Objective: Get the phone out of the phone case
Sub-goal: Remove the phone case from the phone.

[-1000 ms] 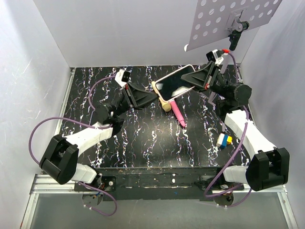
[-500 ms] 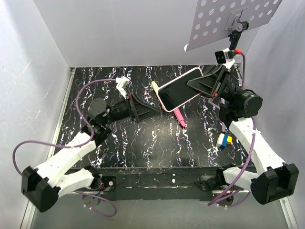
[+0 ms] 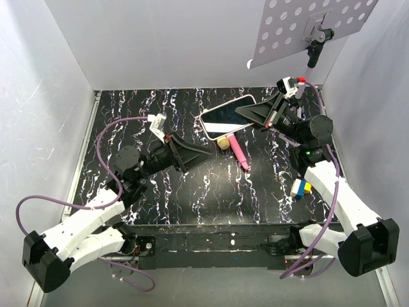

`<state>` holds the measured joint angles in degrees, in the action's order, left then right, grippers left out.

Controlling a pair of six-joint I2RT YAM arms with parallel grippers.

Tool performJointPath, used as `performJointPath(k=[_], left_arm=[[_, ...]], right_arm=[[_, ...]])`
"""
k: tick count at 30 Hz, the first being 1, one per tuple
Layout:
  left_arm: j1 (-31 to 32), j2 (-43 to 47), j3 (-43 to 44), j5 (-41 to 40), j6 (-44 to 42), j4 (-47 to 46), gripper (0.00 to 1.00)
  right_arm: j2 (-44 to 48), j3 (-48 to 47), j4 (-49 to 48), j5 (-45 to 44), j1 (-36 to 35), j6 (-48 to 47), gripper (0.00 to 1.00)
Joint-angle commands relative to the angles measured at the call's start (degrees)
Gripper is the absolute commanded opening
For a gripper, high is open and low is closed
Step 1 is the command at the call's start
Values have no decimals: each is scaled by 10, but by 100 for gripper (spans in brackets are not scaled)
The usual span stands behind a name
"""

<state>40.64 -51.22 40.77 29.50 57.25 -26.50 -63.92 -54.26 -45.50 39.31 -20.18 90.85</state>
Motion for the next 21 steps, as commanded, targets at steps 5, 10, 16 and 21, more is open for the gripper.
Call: performJointPath(k=[5,10,16,21], left_arm=[[2,-16,19,-64,67,-86,48],[3,-26,25,-23,58,-96,37],[3,-38,37,-24,59,-90,43],[2,-57,52,-18,63,-94,32]], right_arm=[[51,7,52,-37,-12,-74,1],[50,10,44,-30,-12,-68,1],[48,10,36,-26,-12,-68,1],[56,16,37,-26,-12,-70,1]])
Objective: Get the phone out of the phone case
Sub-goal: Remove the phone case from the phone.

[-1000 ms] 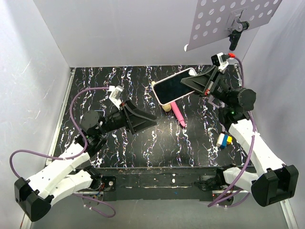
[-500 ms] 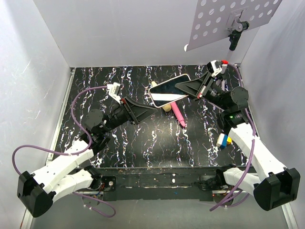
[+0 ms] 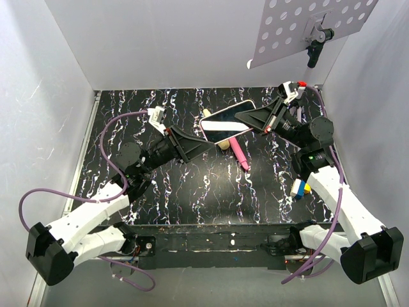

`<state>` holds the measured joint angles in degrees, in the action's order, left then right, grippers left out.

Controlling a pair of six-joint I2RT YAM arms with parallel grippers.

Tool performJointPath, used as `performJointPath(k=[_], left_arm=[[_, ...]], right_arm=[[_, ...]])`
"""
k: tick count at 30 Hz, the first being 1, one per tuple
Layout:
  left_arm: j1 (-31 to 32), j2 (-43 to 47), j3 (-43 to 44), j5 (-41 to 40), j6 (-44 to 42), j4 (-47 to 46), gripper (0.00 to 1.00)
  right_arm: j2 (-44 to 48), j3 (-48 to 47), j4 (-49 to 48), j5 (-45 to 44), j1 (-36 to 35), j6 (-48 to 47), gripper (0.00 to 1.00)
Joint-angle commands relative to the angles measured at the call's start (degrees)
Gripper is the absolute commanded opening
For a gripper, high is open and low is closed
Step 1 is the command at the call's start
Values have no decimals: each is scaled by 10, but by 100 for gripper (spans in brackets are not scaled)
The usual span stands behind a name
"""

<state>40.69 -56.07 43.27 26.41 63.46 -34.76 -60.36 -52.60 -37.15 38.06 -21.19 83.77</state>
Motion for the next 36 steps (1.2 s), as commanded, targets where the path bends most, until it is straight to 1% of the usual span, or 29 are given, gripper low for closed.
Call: performJointPath(k=[1,6,9,11,13,15,20,22,25,26,28,32,36], left_arm=[[3,-13,30,17,3,-12,29],[3,-14,27,21,-3,-22,11],[3,-19,35,39,-38,-14,0],[3,-27,47,68,-85,-7,0],[-1,-34,68,94,-139,35,0],[-9,-43,79,108,-163,47,0],[-40,-92,70,149,-114,-42,0],[-44,-113,62,151,-86,-79,0],[-51,-135,45,139,-49,-137,0],[-56,-141,40,132,-40,-143,0],[-62,-146,37,114,-31,-122,0],[-64,-145,42,75,-35,-37,0],[-66,-142,52,61,-35,9,0]], right_arm=[[21,0,-45,-14,-2,1,1],[25,-1,-45,-4,-2,2,1],[30,-1,-43,1,-2,13,1],[31,-3,-45,11,-2,36,1],[31,-7,-62,21,-2,69,1],[27,-5,-93,32,-2,118,1],[3,12,-263,25,-2,289,1],[2,11,-289,18,-2,320,1],[0,7,-305,6,-2,342,1],[-4,4,-318,6,-2,357,1],[-13,-3,-336,3,-2,373,1],[-28,-15,-369,-4,-1,395,1],[-29,-13,-359,3,-2,378,1]])
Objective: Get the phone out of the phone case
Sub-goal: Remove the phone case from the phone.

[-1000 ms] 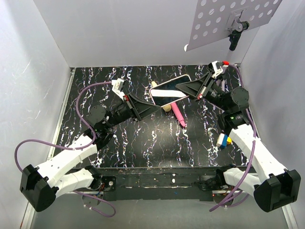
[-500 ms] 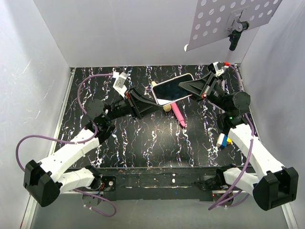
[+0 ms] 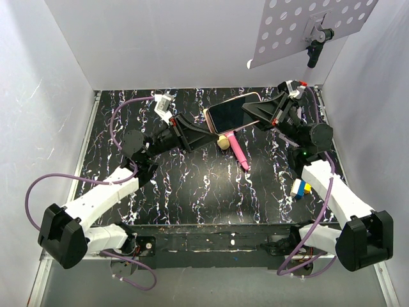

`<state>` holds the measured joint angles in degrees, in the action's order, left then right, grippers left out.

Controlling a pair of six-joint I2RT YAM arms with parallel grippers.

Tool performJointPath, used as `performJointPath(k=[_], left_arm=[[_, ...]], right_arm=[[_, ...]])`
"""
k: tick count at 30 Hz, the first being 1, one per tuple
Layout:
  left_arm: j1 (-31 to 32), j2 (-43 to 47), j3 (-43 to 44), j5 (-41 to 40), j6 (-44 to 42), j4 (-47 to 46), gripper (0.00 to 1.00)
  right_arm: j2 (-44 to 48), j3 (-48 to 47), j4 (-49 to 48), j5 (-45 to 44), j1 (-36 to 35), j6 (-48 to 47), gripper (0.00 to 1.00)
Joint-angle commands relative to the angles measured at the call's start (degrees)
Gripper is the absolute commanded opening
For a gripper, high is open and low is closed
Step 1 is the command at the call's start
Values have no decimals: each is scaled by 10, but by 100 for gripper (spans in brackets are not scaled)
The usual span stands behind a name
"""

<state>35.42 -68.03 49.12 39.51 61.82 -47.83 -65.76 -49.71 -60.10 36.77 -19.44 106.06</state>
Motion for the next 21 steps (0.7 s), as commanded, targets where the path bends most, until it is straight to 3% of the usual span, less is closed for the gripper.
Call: performJointPath(k=[1,5,8,13,16,21], left_arm=[[-13,-21,1,-69,-25,159,0],[-13,-4,37,-68,-75,279,4],[-13,25,48,-54,-134,380,45],[-13,99,34,-30,-203,514,84],[-13,141,40,-11,-251,579,85],[-13,177,68,56,-281,635,70]], right_arm=[[24,-39,-125,19,-19,144,1],[27,-41,-48,64,-17,25,1],[38,-48,54,81,-17,-99,1],[36,-103,253,131,-15,-303,1],[43,-129,418,126,-16,-455,1],[50,-144,588,100,-15,-604,1]])
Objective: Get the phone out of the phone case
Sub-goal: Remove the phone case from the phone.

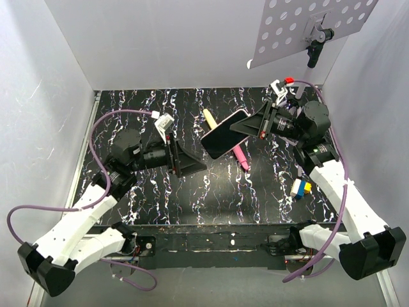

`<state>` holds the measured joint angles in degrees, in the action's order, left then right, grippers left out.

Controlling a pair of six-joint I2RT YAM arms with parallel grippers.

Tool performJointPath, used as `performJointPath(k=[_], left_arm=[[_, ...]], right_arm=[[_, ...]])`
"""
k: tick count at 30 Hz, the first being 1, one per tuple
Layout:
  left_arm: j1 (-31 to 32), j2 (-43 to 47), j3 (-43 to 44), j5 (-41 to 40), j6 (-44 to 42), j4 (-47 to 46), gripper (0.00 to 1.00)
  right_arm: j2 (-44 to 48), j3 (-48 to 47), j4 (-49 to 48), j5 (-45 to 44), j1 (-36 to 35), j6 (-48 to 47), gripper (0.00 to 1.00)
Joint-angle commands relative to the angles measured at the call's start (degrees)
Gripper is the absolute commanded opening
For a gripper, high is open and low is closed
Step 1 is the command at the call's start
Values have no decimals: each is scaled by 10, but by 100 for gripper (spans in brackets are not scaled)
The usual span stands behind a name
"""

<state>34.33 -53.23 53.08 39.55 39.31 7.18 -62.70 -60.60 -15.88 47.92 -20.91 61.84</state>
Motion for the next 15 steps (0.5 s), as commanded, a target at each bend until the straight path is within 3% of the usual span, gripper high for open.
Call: performJointPath(k=[1,5,9,12,15], left_arm=[[-2,29,32,64,-50,84,68],[-3,3,54,57,-7,68,61],[-4,-34,68,69,66,-7,55],[-4,-40,83,24,60,19,47],[-5,-28,90,-31,29,63,59]], right_arm=[[21,-31,155,-12,0,-172,1],[25,-9,147,25,-1,-173,1],[34,8,140,28,-1,-160,1],[42,14,137,27,-1,-152,1],[48,14,137,32,-1,-150,1]])
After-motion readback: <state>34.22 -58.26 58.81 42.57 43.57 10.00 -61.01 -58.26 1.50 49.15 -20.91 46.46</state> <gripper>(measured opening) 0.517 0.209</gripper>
